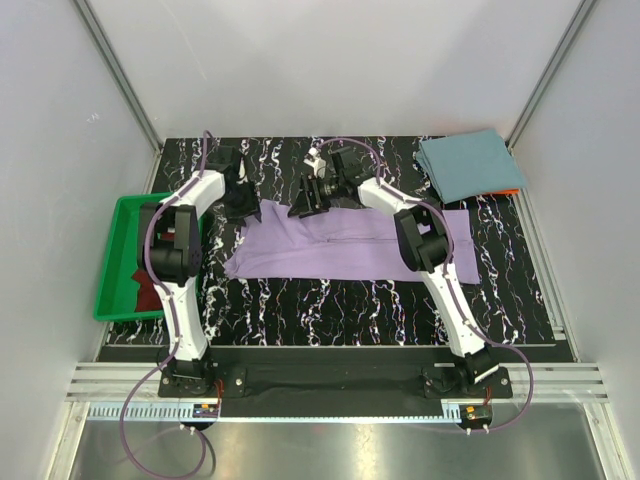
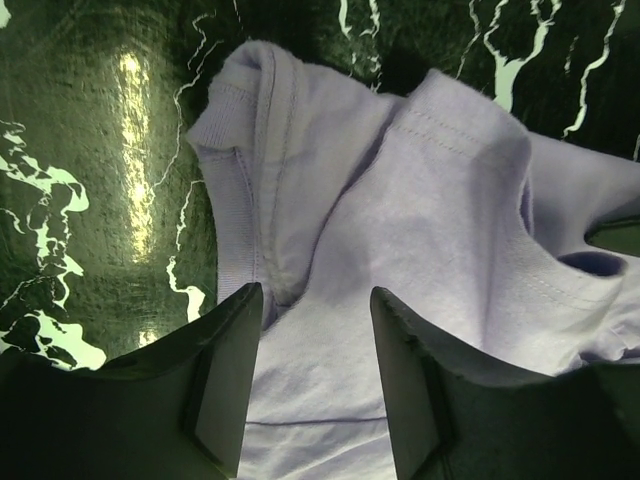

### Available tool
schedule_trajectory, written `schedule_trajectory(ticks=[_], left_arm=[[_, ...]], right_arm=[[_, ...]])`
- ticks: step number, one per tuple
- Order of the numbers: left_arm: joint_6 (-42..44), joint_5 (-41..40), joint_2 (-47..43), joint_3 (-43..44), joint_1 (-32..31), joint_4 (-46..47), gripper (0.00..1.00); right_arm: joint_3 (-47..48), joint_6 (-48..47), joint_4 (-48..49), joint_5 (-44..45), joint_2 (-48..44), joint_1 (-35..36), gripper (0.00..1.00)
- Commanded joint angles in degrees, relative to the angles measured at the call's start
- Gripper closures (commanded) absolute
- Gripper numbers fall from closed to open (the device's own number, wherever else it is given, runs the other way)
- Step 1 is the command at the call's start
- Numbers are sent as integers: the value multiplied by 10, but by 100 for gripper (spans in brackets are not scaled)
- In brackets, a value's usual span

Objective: Fold and stack the t-shirts
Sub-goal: Fold the tshirt

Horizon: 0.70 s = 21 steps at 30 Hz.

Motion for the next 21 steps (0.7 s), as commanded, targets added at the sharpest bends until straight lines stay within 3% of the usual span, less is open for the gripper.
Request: schedule_trajectory(ticks=[1,5,11,21], left_arm=[[-4,-10,7,-6,2,14,50],[-7,-8,12,-9,2,17,54],[-8,-14,20,-10,2,15,76],[-10,-39,29,-6,2,8,78]], right_arm=[[26,24,32,-33,9,12,23],[26,28,36,-34,9,15,24],[4,31,44,9,-17,12,33],[-87,102,125,29,-114,-16,57]])
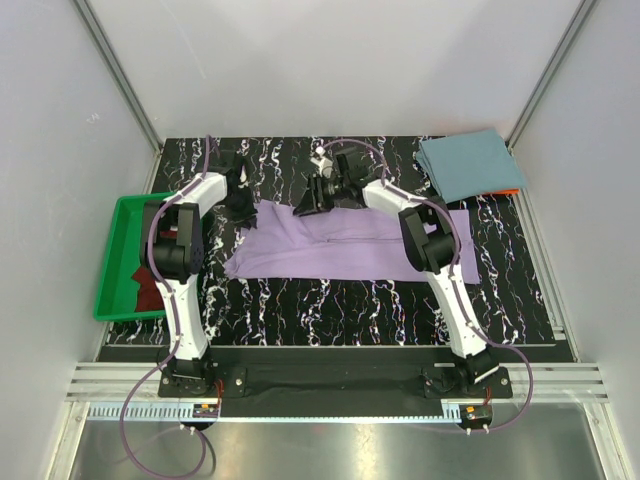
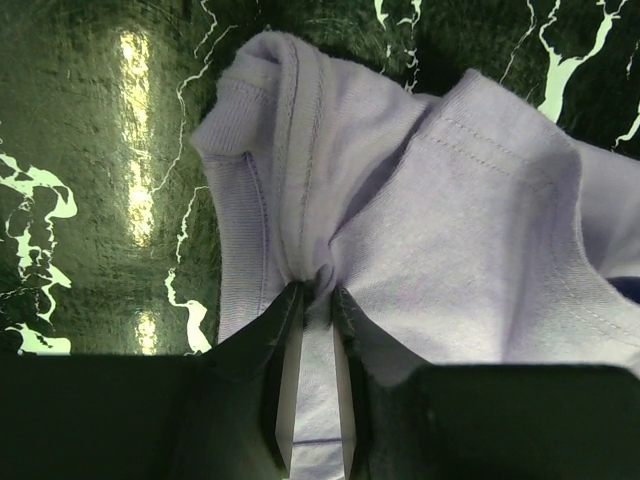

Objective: Fold and stack the t-shirts
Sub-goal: Fold the tshirt

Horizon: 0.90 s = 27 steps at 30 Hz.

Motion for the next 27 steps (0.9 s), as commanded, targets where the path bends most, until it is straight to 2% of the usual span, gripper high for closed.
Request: schedule_trajectory(ticks=[1,4,6,8,15,17,21,27], left_arm=[[0,-30,9,5,2,1,78],[-5,-36,8,3,2,-1,82],[-4,-35,5,2,2,-1,92],[-1,-32,1,4,2,-6,100],[-10,-57,-38,6,2,-30,100],[-14,-80,-40,8,2,-33,100],[-18,-73,-21,19,2,-40,100],[-19,-63,-2,20,2,-33,100]], right_arm=[[-30,43,78,3,-85,-16,64],[-42,60,115,7,-96,-17,79],[-34,64,110,9,-89,-17,80],[-26,60,100,13,-81,-16,73],[31,14,11,18,-25,-10,50],[46,5,3,-3,-9,-9,43],[93,-9,-7,-53,35,4,33],[140,-28,-39,-74,76,16,29]])
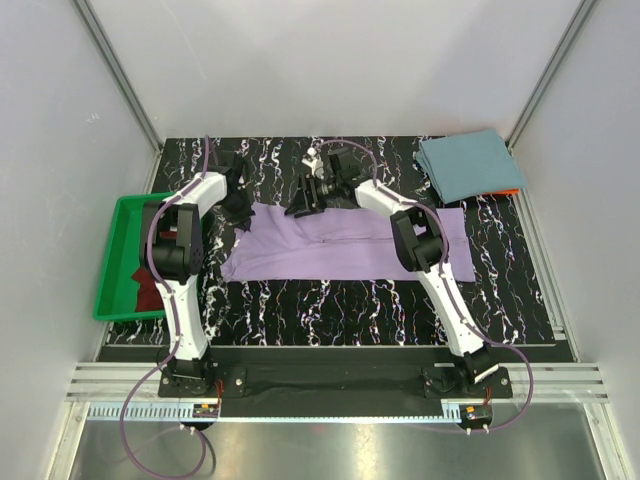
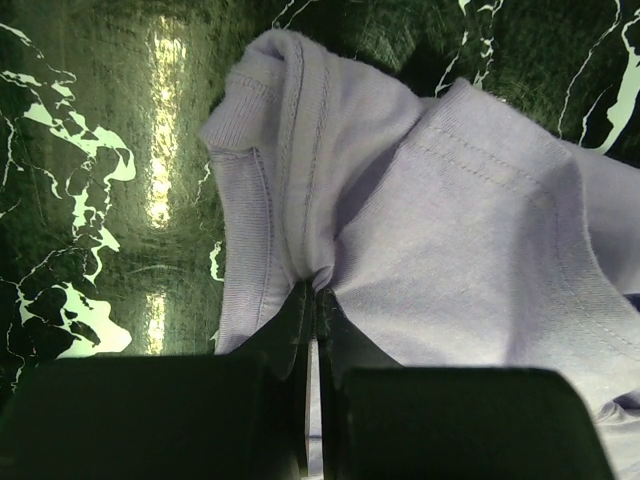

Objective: Fold and stack the t-shirts
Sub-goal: Fold the tshirt

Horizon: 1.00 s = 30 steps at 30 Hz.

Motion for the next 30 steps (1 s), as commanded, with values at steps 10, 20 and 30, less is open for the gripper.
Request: schedule_trajectory(ticks=[10,20,30], left_arm=[[1,-18,7,17,3,0,100],[-4,-16,10,12,3,6,100],[-1,-25,12,8,3,4,100]], right_arm=[[62,11,4,-65,36,29,30],[41,82,90,-101,32,33,42],[-35,122,157,-84,-46,12,66]])
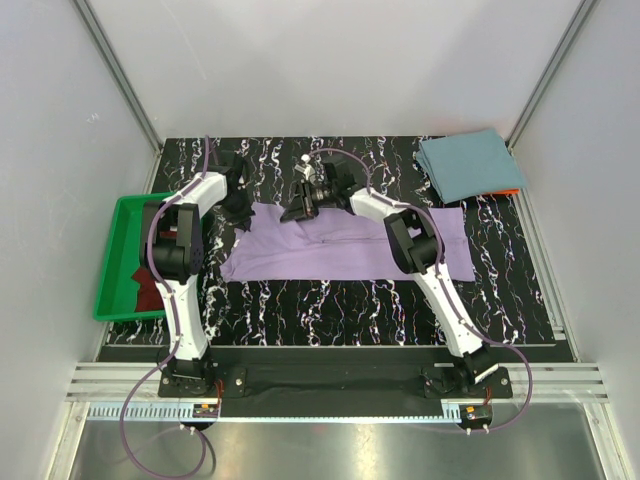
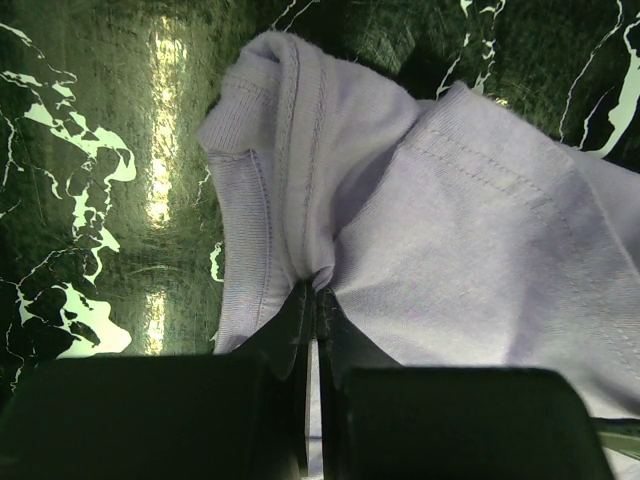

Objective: Fold and stack the t-shirts
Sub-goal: Fold the tshirt

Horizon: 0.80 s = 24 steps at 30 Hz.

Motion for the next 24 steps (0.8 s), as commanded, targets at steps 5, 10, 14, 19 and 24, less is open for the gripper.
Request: schedule_trajectory(ticks=[5,10,14,19,24], left_arm=[[0,-27,10,8,4,4,100],[1,-32,12,5,4,4,100],[0,-33,15,4,4,5,100],[-1,-35,15,5,4,3,100],[-5,-38,7,7,4,1,100]], right_arm=[[-48,12,29,32,-111,-32,75],[-56,-6,10,56,-129,-38,76],[-61,-16,-3,85,-134,-39,78],[-42,-78,-101,147,-127,-35,71],[-13,-136,-178,207,-110,-33,61]])
